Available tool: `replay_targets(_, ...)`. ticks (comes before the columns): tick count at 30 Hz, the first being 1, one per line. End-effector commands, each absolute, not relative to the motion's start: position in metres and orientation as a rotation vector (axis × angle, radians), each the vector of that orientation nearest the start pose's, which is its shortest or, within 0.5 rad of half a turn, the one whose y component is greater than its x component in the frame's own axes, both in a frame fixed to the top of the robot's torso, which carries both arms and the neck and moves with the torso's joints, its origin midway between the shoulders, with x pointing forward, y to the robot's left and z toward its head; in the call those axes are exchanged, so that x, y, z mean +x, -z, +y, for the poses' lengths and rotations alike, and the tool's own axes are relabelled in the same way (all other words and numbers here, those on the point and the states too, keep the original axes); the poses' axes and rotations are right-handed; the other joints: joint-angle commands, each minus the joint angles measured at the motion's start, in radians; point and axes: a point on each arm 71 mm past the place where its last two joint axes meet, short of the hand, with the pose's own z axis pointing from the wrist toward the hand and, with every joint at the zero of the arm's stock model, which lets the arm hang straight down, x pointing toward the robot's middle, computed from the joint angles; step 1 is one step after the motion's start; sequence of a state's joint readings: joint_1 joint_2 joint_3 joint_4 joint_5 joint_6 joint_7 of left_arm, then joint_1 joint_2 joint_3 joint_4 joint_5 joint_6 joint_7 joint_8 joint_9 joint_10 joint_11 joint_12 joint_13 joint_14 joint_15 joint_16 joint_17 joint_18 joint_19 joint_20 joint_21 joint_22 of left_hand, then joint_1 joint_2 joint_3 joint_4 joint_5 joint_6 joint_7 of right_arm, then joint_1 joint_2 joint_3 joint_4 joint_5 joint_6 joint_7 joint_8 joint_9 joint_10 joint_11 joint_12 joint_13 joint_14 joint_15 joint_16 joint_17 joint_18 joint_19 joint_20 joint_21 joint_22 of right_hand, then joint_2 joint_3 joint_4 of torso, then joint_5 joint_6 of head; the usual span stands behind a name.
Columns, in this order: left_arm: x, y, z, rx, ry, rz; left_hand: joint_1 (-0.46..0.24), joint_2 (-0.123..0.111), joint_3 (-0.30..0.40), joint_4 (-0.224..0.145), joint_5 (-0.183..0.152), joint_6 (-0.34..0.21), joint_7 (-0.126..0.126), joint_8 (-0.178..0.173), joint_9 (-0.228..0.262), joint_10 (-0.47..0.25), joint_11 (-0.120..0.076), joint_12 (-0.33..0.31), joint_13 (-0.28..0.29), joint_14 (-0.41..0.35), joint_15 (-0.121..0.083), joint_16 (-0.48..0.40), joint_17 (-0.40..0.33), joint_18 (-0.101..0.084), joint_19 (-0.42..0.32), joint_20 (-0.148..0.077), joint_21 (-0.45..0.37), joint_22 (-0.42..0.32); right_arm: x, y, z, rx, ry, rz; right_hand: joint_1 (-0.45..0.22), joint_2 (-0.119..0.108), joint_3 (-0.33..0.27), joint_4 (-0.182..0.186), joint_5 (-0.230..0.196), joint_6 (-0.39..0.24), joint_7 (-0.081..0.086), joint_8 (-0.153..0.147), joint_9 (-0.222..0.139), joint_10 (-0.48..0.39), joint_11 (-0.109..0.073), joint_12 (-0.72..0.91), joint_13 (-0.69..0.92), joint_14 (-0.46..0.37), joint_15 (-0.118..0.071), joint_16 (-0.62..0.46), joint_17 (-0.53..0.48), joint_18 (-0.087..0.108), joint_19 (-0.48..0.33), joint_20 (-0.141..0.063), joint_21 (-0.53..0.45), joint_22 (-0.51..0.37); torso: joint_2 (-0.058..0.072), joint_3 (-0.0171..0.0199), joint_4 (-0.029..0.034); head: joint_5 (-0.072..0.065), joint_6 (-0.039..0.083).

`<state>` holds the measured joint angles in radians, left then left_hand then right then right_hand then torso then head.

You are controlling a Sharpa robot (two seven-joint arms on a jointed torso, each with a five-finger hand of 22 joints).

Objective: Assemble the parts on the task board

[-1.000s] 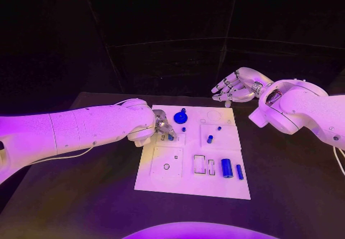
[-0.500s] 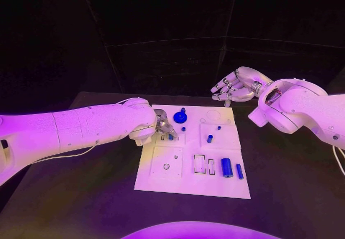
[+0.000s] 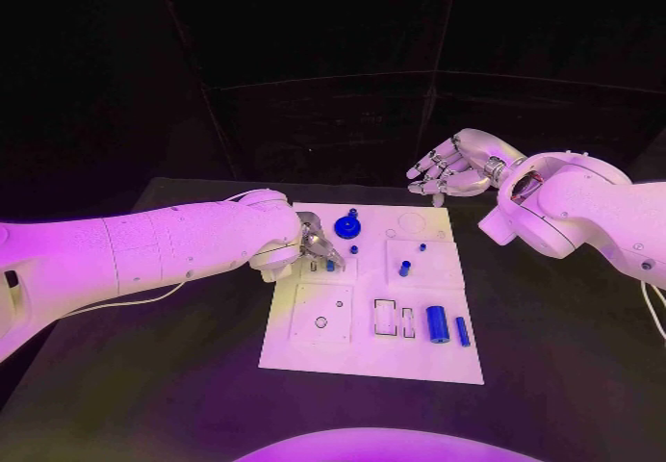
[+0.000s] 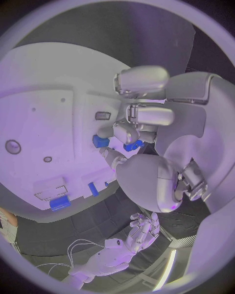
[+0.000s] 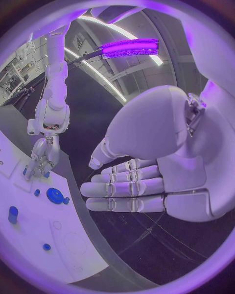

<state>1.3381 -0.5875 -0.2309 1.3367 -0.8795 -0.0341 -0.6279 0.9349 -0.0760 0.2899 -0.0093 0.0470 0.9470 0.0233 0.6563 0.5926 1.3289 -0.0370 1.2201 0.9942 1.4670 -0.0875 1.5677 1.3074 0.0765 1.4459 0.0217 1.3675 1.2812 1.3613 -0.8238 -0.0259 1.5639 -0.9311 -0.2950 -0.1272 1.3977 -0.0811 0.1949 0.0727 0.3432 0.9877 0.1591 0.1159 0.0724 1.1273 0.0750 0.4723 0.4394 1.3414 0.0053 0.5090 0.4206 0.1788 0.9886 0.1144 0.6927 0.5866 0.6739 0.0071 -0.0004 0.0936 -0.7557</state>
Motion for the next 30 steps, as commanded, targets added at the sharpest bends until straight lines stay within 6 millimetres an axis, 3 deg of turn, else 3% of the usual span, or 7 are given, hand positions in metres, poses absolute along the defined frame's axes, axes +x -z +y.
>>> replay_targets(1,0.507,0.232,0.158,-0.352,0.322,2.321,-0.013,-0.006,-0.029,0.013,0.002,0.000,0.007,0.007,0.002,-0.007,-0.001,0.004,-0.001,0.104,-0.007,0.003,0.263,-0.012,0.005,-0.005,0.002,0.001,0.504,0.104,-0.183,0.254,-0.936,1.682,-0.004,-0.002,0.001,0.009,0.005,0.001,0.003,0.004,0.000,-0.003,-0.001,0.001,-0.002,-0.006,0.000,0.004,0.003,0.003,0.006,0.002,-0.007,-0.002,0.000,-0.0007,0.0011,-0.001,0.001)
replay_targets(6,0.506,0.231,0.159,-0.357,0.333,2.311,-0.018,-0.016,-0.089,0.044,0.000,-0.001,0.004,0.008,0.006,-0.007,-0.004,0.005,0.000,0.104,-0.009,0.003,0.263,-0.012,0.005,-0.007,0.002,0.002,0.504,0.104,-0.183,0.255,-0.936,1.680,-0.008,-0.002,0.000,0.013,0.000,0.000,0.003,0.004,0.000,-0.003,0.000,0.001,-0.003,-0.007,0.001,0.004,0.006,0.003,0.006,0.003,-0.009,-0.003,0.000,-0.0011,0.0008,-0.001,0.001)
replay_targets(13,0.504,0.226,0.164,-0.371,0.358,2.284,0.000,-0.009,-0.153,0.084,0.000,-0.003,0.001,0.012,0.013,-0.009,-0.007,0.004,0.000,0.104,-0.013,0.003,0.263,-0.011,0.005,-0.011,-0.001,0.000,0.505,0.104,-0.185,0.257,-0.933,1.677,-0.010,-0.003,-0.001,0.015,-0.003,-0.001,0.003,0.004,0.000,-0.004,0.000,0.001,-0.005,-0.009,0.002,0.003,0.009,0.003,0.006,0.003,-0.011,-0.004,-0.001,-0.0005,0.0002,-0.002,0.003)
replay_targets(23,0.508,0.198,0.172,-0.400,0.433,2.248,0.052,0.010,-0.222,0.122,0.001,-0.022,0.005,0.007,0.018,-0.022,-0.003,-0.008,-0.016,0.104,-0.011,0.003,0.263,-0.009,0.001,-0.011,-0.010,-0.010,0.505,0.104,-0.186,0.258,-0.932,1.674,-0.016,-0.005,-0.004,0.022,-0.008,-0.004,0.004,0.003,0.000,-0.006,0.001,0.002,-0.008,-0.012,0.003,0.000,0.014,0.003,0.005,0.004,-0.016,-0.006,0.000,-0.0012,0.0011,-0.007,0.009)
replay_targets(26,0.512,0.184,0.177,-0.374,0.446,2.264,0.100,0.029,-0.234,0.119,0.002,-0.070,0.024,-0.029,0.000,-0.053,0.011,-0.041,-0.064,0.104,-0.001,0.003,0.263,-0.006,-0.007,-0.005,-0.024,-0.027,0.506,0.104,-0.186,0.259,-0.931,1.673,-0.016,-0.005,-0.004,0.022,-0.008,-0.004,0.004,0.003,0.000,-0.006,0.001,0.002,-0.008,-0.012,0.003,0.000,0.014,0.003,0.005,0.004,-0.016,-0.006,-0.001,-0.0015,0.0021,-0.009,0.008)
replay_targets(28,0.518,0.171,0.181,-0.351,0.427,2.279,0.148,0.055,-0.232,0.109,0.001,-0.123,0.052,-0.074,-0.028,-0.129,0.034,-0.118,-0.173,0.104,0.018,0.003,0.263,0.000,-0.025,0.009,-0.052,-0.062,0.506,0.104,-0.188,0.260,-0.930,1.672,-0.016,-0.005,-0.004,0.022,-0.008,-0.004,0.004,0.003,0.000,-0.006,0.001,0.002,-0.008,-0.012,0.003,0.000,0.014,0.003,0.005,0.004,-0.016,-0.006,-0.001,-0.0011,0.0041,-0.013,0.009)
replay_targets(30,0.527,0.161,0.184,-0.342,0.407,2.282,0.168,0.066,-0.238,0.109,0.004,-0.149,0.069,-0.103,-0.051,-0.172,0.051,-0.154,-0.222,0.104,0.032,0.003,0.263,0.002,-0.033,0.021,-0.063,-0.075,0.506,0.104,-0.188,0.262,-0.928,1.670,-0.016,-0.005,-0.004,0.022,-0.008,-0.004,0.004,0.003,0.000,-0.006,0.001,0.002,-0.008,-0.012,0.003,0.000,0.014,0.003,0.005,0.004,-0.016,-0.006,-0.001,-0.0003,0.0036,-0.008,0.010)
